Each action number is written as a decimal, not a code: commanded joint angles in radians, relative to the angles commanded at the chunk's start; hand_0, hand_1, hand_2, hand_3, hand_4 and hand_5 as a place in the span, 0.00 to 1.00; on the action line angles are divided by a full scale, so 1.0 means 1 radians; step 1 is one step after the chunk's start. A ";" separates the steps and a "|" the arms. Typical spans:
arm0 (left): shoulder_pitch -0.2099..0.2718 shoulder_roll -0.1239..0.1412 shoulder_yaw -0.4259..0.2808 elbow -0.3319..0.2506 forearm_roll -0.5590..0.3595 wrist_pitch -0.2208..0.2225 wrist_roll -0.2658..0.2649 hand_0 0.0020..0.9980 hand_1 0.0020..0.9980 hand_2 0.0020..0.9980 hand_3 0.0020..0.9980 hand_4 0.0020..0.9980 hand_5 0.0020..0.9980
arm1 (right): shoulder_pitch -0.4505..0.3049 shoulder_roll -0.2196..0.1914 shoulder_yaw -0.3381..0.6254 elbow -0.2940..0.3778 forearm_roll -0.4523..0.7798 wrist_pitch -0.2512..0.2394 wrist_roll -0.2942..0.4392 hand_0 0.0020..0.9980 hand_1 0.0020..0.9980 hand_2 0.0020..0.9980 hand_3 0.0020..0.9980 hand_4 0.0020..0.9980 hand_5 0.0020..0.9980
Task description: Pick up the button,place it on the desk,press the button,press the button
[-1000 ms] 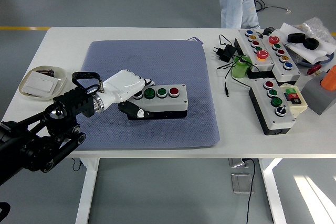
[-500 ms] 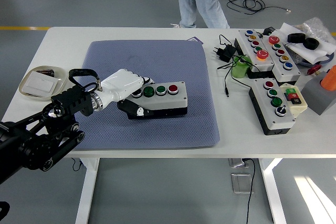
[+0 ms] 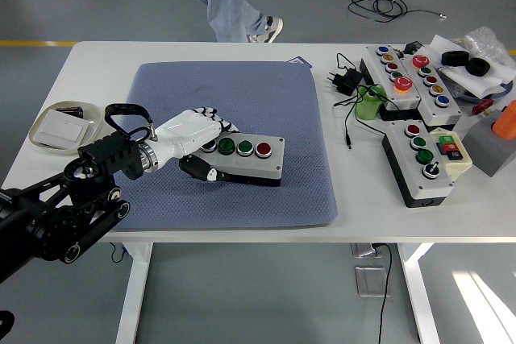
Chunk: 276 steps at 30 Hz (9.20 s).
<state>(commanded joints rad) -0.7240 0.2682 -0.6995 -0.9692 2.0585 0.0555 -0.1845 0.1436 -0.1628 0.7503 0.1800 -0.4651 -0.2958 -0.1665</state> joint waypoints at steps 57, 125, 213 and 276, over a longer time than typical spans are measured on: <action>0.099 0.061 -0.115 -0.490 0.210 -0.098 0.269 0.19 0.08 0.12 0.89 0.60 0.00 | -0.014 0.000 0.012 0.000 -0.010 -0.004 -0.004 0.79 0.80 0.82 0.75 0.41 0.48; 0.080 0.077 -0.055 -0.463 0.210 -0.408 0.304 0.22 0.08 0.12 0.87 0.59 0.00 | -0.004 0.001 0.010 0.000 -0.003 -0.004 -0.001 0.79 0.80 0.82 0.75 0.41 0.48; 0.083 0.038 -0.294 -0.446 -0.119 -0.125 0.255 0.58 0.62 0.68 1.00 0.97 0.73 | -0.008 0.002 0.018 0.000 -0.014 -0.005 -0.006 0.79 0.80 0.82 0.75 0.41 0.48; 0.256 0.070 -0.557 -0.224 -1.258 0.109 0.182 0.87 0.89 0.95 0.94 0.70 1.00 | 0.006 0.006 0.019 0.000 -0.018 -0.005 -0.007 0.79 0.80 0.82 0.75 0.41 0.48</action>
<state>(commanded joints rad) -0.4683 0.3387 -1.2567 -1.1935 0.8002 0.1649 -0.0030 0.1501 -0.1566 0.7696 0.1800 -0.4831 -0.3008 -0.1735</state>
